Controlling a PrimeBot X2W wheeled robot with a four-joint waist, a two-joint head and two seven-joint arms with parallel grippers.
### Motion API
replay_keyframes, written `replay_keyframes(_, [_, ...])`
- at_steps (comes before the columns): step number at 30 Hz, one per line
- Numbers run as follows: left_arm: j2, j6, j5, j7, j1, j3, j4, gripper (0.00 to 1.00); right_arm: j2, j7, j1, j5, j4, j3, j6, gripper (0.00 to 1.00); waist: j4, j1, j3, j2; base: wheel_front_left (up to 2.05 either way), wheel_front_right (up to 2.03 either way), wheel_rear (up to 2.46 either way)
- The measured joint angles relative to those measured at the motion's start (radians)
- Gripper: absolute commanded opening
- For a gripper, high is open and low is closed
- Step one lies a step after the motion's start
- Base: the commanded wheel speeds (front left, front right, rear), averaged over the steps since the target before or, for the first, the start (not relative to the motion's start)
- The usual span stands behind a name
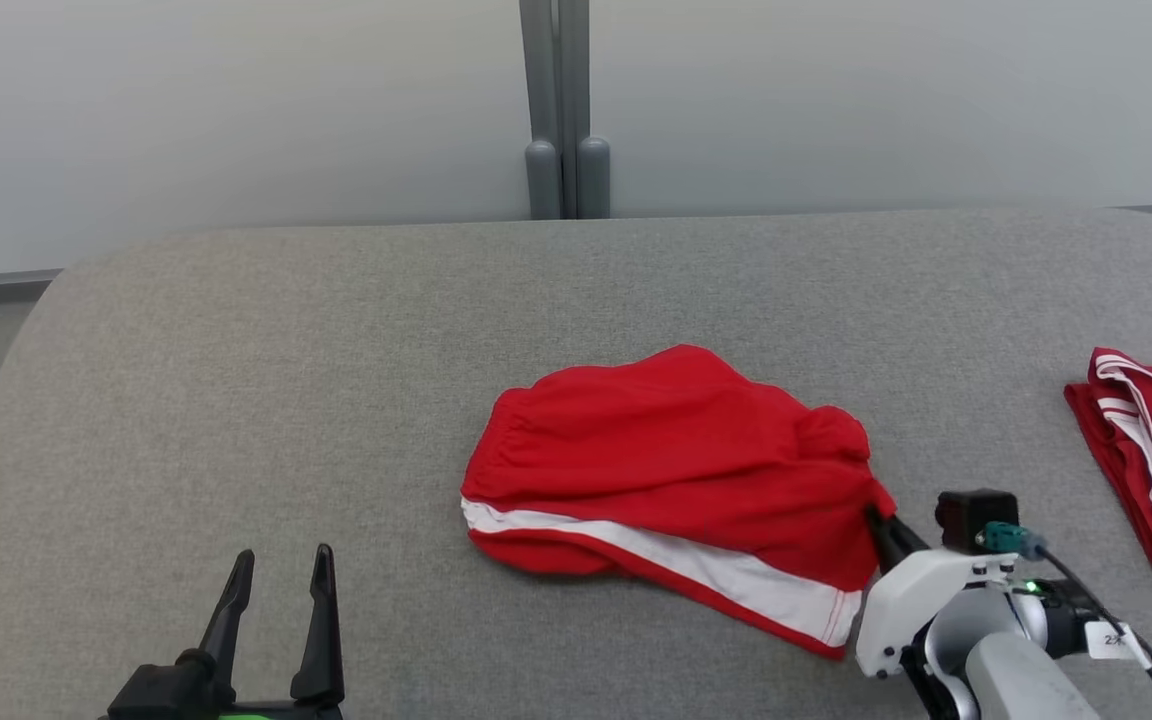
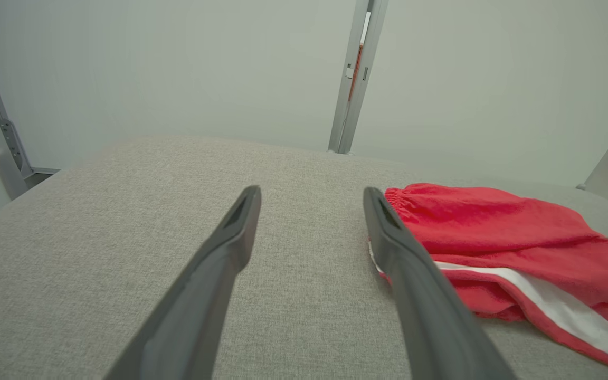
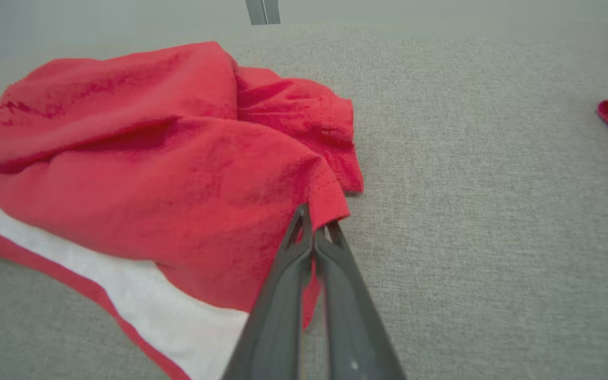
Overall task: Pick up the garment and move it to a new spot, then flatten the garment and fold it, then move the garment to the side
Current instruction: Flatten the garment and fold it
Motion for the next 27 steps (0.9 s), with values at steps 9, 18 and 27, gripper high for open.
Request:
replay_keyframes(9, [0.0, 0.0, 0.001, 0.0, -0.013, -0.02, -0.001, 1.0, -0.024, -0.021, -0.151, -0.053, 0.07, -0.095, 0.0, 0.0, 0.032, 0.0, 0.017, 0.0, 0.0, 0.0, 0.0])
replay_keyframes(18, [-0.001, 0.0, 0.0, 0.0, -0.049, -0.061, -0.003, 1.0, -0.059, -0.04, -0.294, -0.193, 0.178, -0.191, 0.0, 0.0, 0.086, 0.0, 0.05, 0.0, 0.0, 0.0, 0.0])
replay_keyframes(27, [-0.001, 0.0, 0.0, 0.0, -0.045, -0.036, 0.011, 1.0, -0.045, -0.08, -0.274, -0.26, 0.238, -0.284, 0.0, 1.0, 0.101, 0.0, 0.051, 0.0, 0.0, 0.0, 0.0])
